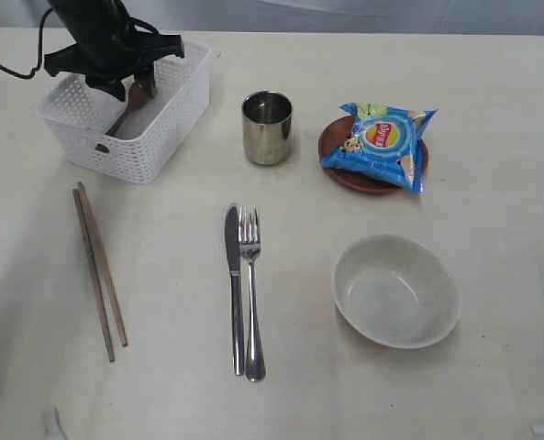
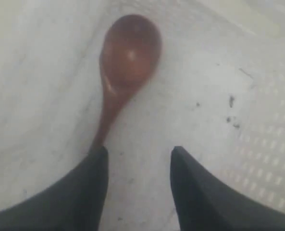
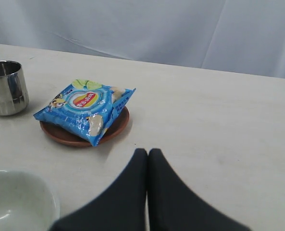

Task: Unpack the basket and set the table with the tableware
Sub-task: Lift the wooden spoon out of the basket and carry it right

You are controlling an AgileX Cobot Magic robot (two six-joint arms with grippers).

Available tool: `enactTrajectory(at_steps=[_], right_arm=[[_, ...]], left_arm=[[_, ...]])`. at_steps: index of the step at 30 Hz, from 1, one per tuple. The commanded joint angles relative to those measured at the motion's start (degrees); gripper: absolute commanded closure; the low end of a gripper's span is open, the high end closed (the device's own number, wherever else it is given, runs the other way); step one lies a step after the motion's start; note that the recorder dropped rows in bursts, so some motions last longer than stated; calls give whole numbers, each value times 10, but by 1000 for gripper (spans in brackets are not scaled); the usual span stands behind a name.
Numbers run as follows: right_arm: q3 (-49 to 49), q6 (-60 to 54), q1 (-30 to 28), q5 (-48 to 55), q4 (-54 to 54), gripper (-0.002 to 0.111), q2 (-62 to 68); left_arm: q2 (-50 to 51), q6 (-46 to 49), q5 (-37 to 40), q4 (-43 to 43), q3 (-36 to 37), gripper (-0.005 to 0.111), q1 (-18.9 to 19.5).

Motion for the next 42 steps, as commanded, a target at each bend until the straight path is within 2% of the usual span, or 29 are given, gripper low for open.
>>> enactTrajectory(at_steps=[1,5,12,20,30,32,37,42], right_arm=[[2,1,-3,-2,-3,109,-3],[2,1,-3,-2,-3,109,-3],[2,1,-3,-2,-3,109,-3],[2,1,-3,-2,-3,109,-3],[2,1,-3,-2,-3,109,-3],[2,1,-3,-2,-3,109,-3],[2,1,-3,-2,-3,109,-3],[2,1,-3,-2,-3,109,-3]], left_arm=[[-2,-43,43,51,-14,66,2],[10,-48,86,72,-27,66,2],[41,-41,113,72,-27,66,2],[51,-35,67,71,-27,66,2],[78,23,76,71,-27,67,2],[78,36,74,63,-27,73,2],[78,83,71,22,-27,107,2],[76,97,66,7,-27,107,2]])
